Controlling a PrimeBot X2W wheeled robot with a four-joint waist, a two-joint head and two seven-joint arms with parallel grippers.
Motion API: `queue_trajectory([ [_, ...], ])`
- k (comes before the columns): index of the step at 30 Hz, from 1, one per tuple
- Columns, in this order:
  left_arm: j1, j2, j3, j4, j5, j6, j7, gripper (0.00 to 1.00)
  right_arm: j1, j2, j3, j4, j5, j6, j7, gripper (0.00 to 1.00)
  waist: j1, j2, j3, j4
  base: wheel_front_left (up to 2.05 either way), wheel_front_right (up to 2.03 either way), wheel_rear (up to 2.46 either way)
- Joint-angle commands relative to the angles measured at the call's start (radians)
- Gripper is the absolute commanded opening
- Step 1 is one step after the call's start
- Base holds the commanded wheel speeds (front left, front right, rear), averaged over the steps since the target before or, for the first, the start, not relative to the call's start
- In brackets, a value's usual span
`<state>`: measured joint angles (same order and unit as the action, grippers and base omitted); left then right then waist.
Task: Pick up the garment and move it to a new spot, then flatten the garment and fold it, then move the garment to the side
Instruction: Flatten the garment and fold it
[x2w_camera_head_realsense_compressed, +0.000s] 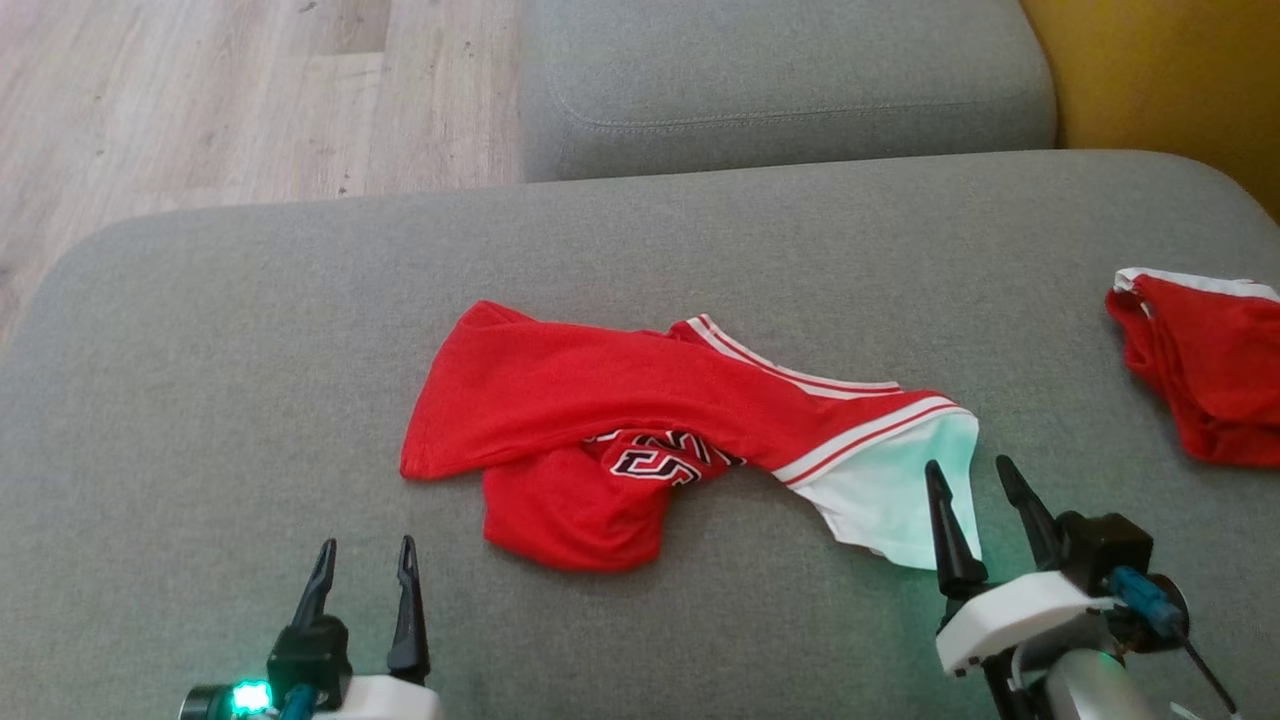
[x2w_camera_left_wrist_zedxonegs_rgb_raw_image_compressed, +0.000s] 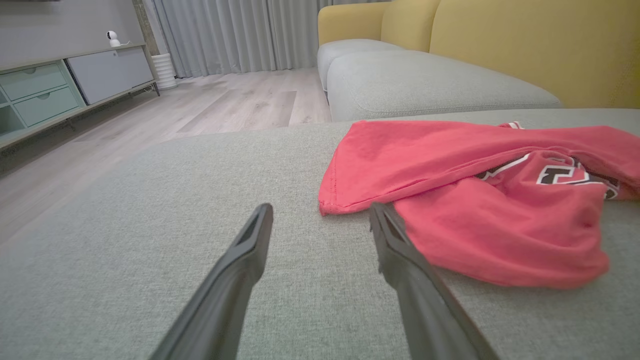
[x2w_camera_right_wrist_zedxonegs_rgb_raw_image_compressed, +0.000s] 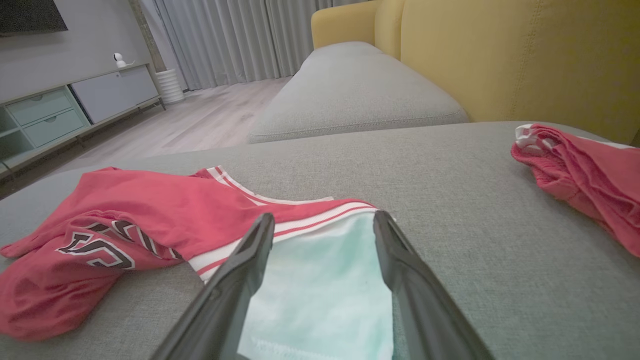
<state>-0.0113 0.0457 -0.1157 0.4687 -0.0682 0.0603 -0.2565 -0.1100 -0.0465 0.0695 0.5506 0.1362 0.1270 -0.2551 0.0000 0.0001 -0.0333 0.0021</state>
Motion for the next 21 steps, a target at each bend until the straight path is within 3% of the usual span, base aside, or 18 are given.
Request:
queue_trajectory([
  [1,-0.021,0.010,0.035,-0.031,0.007,-0.004,-0.005,1.00,-0.026,-0.004,0.019,-0.018,0.003,0.004,-0.007,1.00,0.0000,-0.0001,0.002,-0.001,0.00,0.00,0.00],
  [11,-0.024,0.006,0.019,-0.014,-0.008,-0.014,-0.005,1.00,-0.033,-0.004,-0.043,0.184,0.054,0.004,-0.007,1.00,0.0000,-0.0001,0.038,0.008,0.00,0.00,0.00],
  [21,-0.044,0.005,-0.010,-0.009,-0.019,-0.013,-0.005,1.00,-0.087,-0.004,0.060,0.322,0.226,0.004,-0.007,1.00,0.0000,-0.0001,0.074,0.025,0.00,0.00,0.00],
])
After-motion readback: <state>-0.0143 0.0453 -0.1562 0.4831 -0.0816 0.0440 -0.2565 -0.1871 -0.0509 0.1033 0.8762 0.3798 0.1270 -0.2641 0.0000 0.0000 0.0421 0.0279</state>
